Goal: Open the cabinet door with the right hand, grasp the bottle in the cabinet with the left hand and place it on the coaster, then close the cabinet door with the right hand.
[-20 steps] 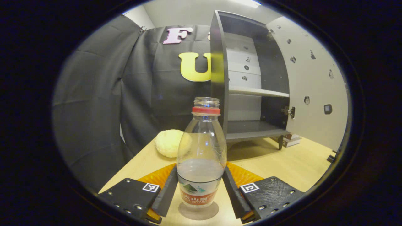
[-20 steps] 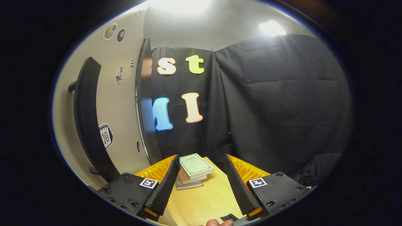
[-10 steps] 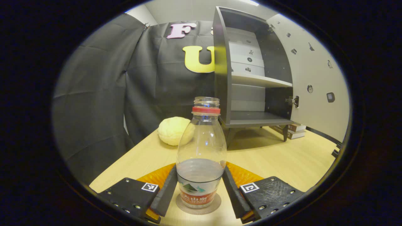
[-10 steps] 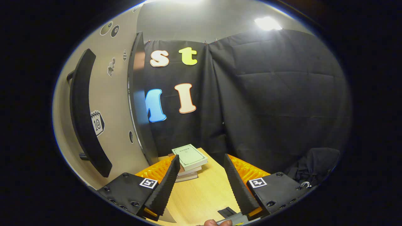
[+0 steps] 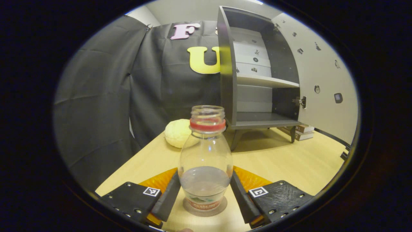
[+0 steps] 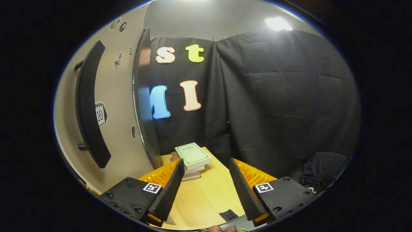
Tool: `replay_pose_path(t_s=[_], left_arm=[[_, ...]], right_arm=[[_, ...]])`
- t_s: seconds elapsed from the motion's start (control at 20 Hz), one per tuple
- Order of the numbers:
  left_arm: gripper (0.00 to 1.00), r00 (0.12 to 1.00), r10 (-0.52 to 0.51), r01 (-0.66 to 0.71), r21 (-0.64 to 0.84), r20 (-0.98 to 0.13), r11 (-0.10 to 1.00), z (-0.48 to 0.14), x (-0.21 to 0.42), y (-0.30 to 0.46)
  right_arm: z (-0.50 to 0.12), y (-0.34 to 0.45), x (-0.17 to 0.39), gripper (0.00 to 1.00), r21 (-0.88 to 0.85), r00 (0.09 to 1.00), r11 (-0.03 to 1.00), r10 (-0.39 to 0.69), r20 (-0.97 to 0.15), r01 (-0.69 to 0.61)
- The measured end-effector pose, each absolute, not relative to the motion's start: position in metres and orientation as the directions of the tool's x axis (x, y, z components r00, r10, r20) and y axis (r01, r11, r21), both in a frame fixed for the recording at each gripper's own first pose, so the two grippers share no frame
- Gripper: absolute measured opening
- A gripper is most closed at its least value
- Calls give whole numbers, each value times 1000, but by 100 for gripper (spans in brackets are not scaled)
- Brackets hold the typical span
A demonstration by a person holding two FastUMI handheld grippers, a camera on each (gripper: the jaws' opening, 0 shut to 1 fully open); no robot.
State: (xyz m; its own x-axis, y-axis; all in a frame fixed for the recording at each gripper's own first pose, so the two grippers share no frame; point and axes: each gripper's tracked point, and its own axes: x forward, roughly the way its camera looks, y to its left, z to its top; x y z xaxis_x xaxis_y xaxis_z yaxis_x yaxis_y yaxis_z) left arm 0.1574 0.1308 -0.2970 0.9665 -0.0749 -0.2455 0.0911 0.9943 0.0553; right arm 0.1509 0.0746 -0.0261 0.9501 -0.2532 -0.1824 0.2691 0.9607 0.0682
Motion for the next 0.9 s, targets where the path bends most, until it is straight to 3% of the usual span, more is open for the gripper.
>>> replay_pose_path(t_s=[0.1, 0.3, 0.5, 0.6, 0.9], left_arm=[[84, 970, -72, 86, 50, -232, 995, -288, 154, 134], [82, 980, -69, 78, 40, -186, 996, -260, 154, 140], [84, 987, -107, 110, 21, -122, 994, -219, 146, 134], [84, 988, -127, 130, 23, -90, 991, -200, 144, 129], [81, 995, -102, 101, 52, 16, 994, -123, 127, 136]], right_arm=[[-31, 78, 148, 85, 80, 950, 961, -245, -194, 264], [-34, 78, 143, 94, 69, 949, 962, -247, -195, 265], [-37, 77, 136, 95, 90, 946, 957, -255, -198, 277], [-42, 77, 131, 85, 102, 945, 954, -258, -202, 282], [-55, 74, 118, 85, 126, 938, 944, -274, -210, 304]])
